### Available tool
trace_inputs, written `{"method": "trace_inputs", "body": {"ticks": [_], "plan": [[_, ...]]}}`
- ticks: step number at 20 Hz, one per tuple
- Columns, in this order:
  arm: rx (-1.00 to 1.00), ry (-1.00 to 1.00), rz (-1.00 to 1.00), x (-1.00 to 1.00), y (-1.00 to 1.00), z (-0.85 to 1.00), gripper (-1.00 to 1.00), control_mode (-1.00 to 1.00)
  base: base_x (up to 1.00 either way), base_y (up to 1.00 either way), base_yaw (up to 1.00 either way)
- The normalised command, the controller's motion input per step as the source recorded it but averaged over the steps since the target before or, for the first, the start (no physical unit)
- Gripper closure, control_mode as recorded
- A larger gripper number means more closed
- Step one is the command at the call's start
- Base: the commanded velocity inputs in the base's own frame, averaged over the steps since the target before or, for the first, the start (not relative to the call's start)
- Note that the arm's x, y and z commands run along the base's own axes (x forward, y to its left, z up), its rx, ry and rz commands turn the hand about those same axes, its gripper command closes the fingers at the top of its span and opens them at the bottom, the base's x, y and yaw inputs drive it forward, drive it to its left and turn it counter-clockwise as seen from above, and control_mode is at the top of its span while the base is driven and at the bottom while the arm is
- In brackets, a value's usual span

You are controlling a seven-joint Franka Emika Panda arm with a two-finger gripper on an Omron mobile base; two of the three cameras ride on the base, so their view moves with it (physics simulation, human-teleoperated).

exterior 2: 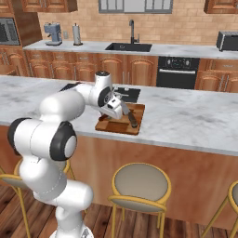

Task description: Pick up the knife from the drawer and place it on the cutting board. Then place the meat from the plate to the cutting board.

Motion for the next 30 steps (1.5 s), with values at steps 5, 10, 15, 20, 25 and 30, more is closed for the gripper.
{"method": "trace_inputs", "body": {"ticks": [5, 10, 15, 20, 25, 30], "plan": [[-0.01, 0.0, 0.0, 0.34, 0.0, -0.25, 1.0, -1.0, 0.0, 0.0, 0.0], [0.0, 0.01, 0.0, 0.3, 0.0, -0.32, 1.0, -1.0, 0.0, 0.0, 0.0], [0.0, 0.0, 0.0, 0.27, 0.0, -0.36, 1.0, -1.0, 0.0, 0.0, 0.0], [0.0, 0.0, 0.0, 0.15, -0.01, -0.34, 1.0, -1.0, 0.0, 0.0, 0.0], [0.0, 0.0, 0.0, 0.05, 0.0, -0.26, -1.0, -1.0, 0.0, 0.0, 0.0], [0.0, -0.03, 0.0, 0.0, -0.01, 0.0, -1.0, -1.0, 0.0, 0.0, 0.0]]}}
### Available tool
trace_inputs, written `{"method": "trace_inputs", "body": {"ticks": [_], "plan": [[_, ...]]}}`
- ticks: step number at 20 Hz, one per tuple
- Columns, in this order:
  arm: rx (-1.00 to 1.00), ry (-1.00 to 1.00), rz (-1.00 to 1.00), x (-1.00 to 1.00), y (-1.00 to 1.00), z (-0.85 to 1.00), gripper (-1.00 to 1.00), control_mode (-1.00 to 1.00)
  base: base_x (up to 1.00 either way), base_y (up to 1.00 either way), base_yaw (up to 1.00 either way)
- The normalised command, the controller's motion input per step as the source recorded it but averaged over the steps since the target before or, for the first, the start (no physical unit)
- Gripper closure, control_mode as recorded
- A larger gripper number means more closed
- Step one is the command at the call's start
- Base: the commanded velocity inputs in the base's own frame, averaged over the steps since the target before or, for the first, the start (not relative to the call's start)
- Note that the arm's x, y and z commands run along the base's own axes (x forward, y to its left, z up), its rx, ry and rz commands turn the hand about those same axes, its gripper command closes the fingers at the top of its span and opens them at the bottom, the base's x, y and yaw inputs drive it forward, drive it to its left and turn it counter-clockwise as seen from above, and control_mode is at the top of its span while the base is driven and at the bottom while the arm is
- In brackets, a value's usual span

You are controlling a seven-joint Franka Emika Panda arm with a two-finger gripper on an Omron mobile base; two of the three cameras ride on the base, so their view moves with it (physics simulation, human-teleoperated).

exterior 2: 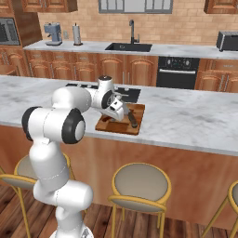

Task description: Pick up the knife from the drawer and place it on the cutting board. Then place the meat from the plate to the cutting board.

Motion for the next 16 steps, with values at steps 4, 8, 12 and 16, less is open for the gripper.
{"method": "trace_inputs", "body": {"ticks": [4, 8, 12, 16], "plan": [[0.0, -0.07, 0.0, 0.0, 0.0, 0.01, -1.0, -1.0, 0.0, 0.0, 0.0], [0.0, -0.04, 0.0, -0.07, -0.02, 0.25, -1.0, -1.0, 0.0, 0.0, 0.0], [0.0, -0.01, 0.0, -0.17, -0.13, 0.55, -1.0, -1.0, 0.0, 0.0, 0.0], [-0.01, -0.02, 0.0, -0.17, -0.08, 0.68, -1.0, -1.0, 0.0, 0.0, 0.0]]}}
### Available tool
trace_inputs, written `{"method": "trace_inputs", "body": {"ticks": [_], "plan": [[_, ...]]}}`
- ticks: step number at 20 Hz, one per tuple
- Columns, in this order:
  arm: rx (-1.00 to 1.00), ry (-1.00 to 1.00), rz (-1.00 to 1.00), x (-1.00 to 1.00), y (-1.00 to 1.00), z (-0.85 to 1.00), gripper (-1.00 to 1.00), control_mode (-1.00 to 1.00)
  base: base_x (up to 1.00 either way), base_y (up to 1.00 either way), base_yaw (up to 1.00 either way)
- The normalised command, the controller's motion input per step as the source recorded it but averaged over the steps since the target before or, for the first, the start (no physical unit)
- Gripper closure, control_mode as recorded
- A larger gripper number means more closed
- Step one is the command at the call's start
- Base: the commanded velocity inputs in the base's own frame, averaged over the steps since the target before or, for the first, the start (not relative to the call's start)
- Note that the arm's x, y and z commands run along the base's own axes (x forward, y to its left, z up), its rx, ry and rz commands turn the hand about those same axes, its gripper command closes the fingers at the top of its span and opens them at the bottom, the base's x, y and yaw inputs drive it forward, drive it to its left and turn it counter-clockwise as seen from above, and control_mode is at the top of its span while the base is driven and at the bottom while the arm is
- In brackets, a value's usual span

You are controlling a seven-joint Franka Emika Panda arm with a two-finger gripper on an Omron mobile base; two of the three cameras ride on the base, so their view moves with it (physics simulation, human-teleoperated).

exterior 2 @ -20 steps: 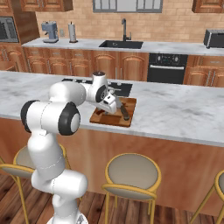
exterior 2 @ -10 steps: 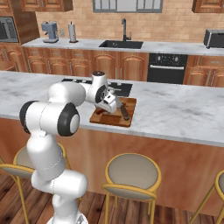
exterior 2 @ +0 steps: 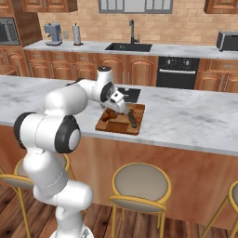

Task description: Pick up the knife from the drawer and place it on the cutting board. Then place the meat from the plate to the cutting board.

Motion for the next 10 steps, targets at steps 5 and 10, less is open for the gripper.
{"method": "trace_inputs", "body": {"ticks": [5, 10], "plan": [[-0.02, -0.02, 0.0, -0.39, -0.02, 0.81, -1.0, -1.0, 0.0, 0.0, 0.0], [-0.04, -0.07, 0.0, -0.52, 0.0, 0.83, -1.0, -1.0, 0.0, 0.0, 0.0]]}}
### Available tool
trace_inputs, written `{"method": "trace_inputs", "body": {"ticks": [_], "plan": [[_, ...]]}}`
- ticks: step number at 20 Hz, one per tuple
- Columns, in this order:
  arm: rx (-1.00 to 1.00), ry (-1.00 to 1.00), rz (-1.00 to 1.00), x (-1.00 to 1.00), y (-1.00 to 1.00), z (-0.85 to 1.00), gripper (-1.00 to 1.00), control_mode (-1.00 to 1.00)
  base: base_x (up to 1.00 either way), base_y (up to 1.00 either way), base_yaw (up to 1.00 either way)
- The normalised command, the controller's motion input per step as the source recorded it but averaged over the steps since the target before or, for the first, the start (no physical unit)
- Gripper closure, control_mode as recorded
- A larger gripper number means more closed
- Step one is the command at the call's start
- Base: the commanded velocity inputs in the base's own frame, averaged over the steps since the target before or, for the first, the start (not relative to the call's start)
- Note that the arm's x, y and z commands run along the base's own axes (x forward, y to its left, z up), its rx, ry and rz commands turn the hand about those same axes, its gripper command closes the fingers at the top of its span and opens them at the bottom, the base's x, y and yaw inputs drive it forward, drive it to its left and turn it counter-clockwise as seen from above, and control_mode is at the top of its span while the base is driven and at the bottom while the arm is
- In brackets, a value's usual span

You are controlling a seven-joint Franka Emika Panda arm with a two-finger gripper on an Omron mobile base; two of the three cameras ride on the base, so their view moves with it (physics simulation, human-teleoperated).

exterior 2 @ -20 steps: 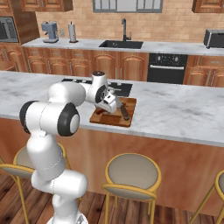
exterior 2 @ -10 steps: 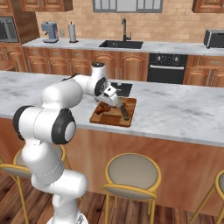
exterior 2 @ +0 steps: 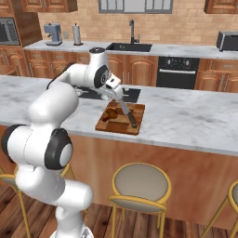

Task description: Pick up the knife from the drawer and place it on the cutting board. Then place the meat from the plate to the cutting board.

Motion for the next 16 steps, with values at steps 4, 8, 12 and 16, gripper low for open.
{"method": "trace_inputs", "body": {"ticks": [4, 8, 12, 16], "plan": [[-0.02, -0.14, 0.04, -0.72, 0.0, 0.68, -1.0, -1.0, 0.0, 0.0, 0.0], [0.0, -0.12, 0.05, -0.99, 0.05, 0.35, -1.0, -1.0, 0.0, 0.0, 0.0], [-0.01, -0.18, 0.07, -1.0, 0.05, 0.46, -1.0, -1.0, 0.0, 0.0, 0.0], [-0.05, -0.26, 0.11, -1.0, 0.18, 0.4, -1.0, -1.0, 0.0, 0.0, 0.0]]}}
